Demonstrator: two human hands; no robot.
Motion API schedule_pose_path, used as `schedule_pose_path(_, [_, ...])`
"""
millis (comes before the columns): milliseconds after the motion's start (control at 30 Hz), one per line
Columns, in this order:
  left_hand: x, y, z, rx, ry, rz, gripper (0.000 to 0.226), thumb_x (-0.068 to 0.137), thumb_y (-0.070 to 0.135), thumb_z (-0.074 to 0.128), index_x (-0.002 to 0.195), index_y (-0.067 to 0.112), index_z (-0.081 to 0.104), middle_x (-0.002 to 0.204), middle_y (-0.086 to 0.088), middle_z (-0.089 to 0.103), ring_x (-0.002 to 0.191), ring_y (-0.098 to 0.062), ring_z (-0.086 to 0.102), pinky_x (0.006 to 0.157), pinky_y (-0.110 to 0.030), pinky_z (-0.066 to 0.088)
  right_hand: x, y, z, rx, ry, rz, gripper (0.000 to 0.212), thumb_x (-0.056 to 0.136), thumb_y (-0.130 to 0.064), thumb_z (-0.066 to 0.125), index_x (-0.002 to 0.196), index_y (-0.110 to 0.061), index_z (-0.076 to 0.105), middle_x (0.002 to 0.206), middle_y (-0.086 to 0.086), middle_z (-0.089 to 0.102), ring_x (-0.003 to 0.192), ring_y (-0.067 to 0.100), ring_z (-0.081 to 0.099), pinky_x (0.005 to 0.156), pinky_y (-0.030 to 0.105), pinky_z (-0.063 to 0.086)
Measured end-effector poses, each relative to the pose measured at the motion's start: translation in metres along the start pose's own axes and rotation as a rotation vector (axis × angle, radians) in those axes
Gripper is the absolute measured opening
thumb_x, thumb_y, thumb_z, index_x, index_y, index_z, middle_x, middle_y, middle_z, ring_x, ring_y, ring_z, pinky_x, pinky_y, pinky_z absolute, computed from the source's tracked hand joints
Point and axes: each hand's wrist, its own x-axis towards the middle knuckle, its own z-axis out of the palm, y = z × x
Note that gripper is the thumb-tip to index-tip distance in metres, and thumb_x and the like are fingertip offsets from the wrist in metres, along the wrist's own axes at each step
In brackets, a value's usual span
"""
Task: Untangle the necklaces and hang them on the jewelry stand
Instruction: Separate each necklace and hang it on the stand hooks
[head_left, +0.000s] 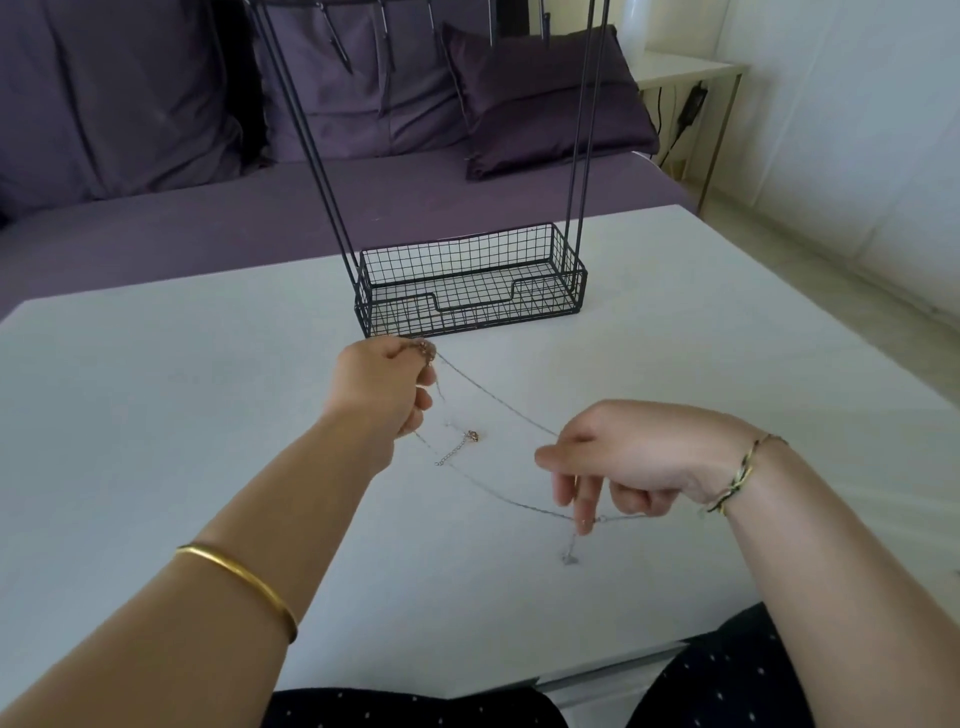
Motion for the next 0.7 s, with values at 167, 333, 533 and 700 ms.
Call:
schedule_pose_path(167, [-0.016,-0.003,0.002,-0.040,-0.114,-0.061,0.024,0.093,0.001,0.049,0.101,0.013,0.068,0.091,-0.002,0.074,0.039,-0.006,0.036,0.035,-0.014,0.028,0.009,0.004,0.006,-0.205,-0.003,0.055,0.018,0.089,-0.017,0.055,0.078,-0.003,0.058,0.072,0.014,0.055,0.054,0.022,0.047,0.046,0.023,0.042])
schedule_pose_path(333, [-0.036,-0.016,0.007,-0.096,-0.227,-0.109,0.042,0.090,-0.010,0.037,0.106,0.014,0.067,0.096,0.000,0.074,0.041,-0.006,0.033,0.036,-0.014,0.028,0.013,0.000,0.003,-0.405,0.275,-0.024,0.017,0.087,-0.018,0.063,0.094,-0.004,0.067,0.079,0.007,0.062,0.066,0.021,0.055,0.054,0.022,0.039])
schedule_pose_path(533, [-0.051,-0.029,0.019,-0.307,-0.242,-0.160,0.047,0.086,-0.013,0.033,0.110,0.012,0.065,0.098,-0.002,0.071,0.039,-0.006,0.032,0.035,-0.015,0.026,0.036,-0.012,0.011,0.194,0.542,-0.199,0.024,0.088,0.000,0.044,0.097,-0.011,0.063,0.089,0.009,0.070,0.084,0.022,0.065,0.076,0.029,0.049])
schedule_pose_path(700, [-0.061,-0.037,0.032,-0.563,-0.191,-0.163,0.038,0.086,-0.004,0.042,0.108,0.013,0.068,0.079,0.002,0.066,0.041,-0.007,0.034,0.036,-0.017,0.027,0.040,-0.028,0.015,0.520,0.445,-0.220,0.020,0.090,0.000,0.032,0.082,-0.008,0.048,0.064,0.010,0.060,0.052,0.025,0.060,0.069,0.041,0.055])
